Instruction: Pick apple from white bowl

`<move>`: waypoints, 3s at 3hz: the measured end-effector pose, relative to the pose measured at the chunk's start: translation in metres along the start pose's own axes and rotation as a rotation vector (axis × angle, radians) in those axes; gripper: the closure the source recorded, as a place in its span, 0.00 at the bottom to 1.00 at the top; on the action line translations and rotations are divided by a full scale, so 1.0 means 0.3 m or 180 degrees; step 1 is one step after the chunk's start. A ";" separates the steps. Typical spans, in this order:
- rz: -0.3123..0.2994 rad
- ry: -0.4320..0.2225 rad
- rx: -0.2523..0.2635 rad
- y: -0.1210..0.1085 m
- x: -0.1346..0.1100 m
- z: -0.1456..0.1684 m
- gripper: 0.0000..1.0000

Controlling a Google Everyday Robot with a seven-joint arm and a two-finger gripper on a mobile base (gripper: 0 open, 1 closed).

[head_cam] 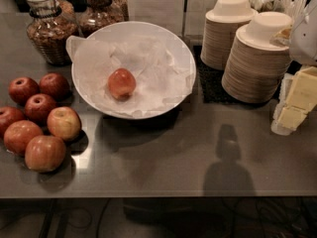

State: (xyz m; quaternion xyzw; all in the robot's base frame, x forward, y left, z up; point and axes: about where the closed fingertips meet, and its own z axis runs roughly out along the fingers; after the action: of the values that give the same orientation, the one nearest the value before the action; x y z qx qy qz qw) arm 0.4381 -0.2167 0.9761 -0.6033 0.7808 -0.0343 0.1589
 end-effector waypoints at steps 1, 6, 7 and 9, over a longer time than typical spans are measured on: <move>-0.0005 -0.0014 0.0010 -0.002 -0.004 -0.001 0.00; -0.0435 -0.0388 -0.0198 -0.055 -0.216 0.106 0.43; -0.0459 -0.0446 -0.0206 -0.056 -0.228 0.114 0.39; -0.0611 -0.1237 -0.0416 -0.091 -0.387 0.225 0.19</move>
Offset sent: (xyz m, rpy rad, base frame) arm 0.0222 0.0234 -0.0124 0.0638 -0.0053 0.0913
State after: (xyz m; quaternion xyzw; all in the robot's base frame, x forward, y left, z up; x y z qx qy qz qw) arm 0.5087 -0.1041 0.9427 -0.6791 0.6750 0.1183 0.2629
